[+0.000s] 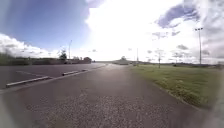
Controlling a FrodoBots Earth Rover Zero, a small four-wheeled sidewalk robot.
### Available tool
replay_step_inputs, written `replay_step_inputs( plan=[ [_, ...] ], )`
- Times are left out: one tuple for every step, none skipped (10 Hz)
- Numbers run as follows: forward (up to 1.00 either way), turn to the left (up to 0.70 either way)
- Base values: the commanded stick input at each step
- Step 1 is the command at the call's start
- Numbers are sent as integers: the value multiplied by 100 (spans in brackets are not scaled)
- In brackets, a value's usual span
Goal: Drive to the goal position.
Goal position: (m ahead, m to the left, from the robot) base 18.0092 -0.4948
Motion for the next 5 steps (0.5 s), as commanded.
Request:
replay_step_inputs(
  plan=[
    [100, 0],
    [100, 0],
    [100, 0],
    [100, 0],
    [100, 0]
  ],
)
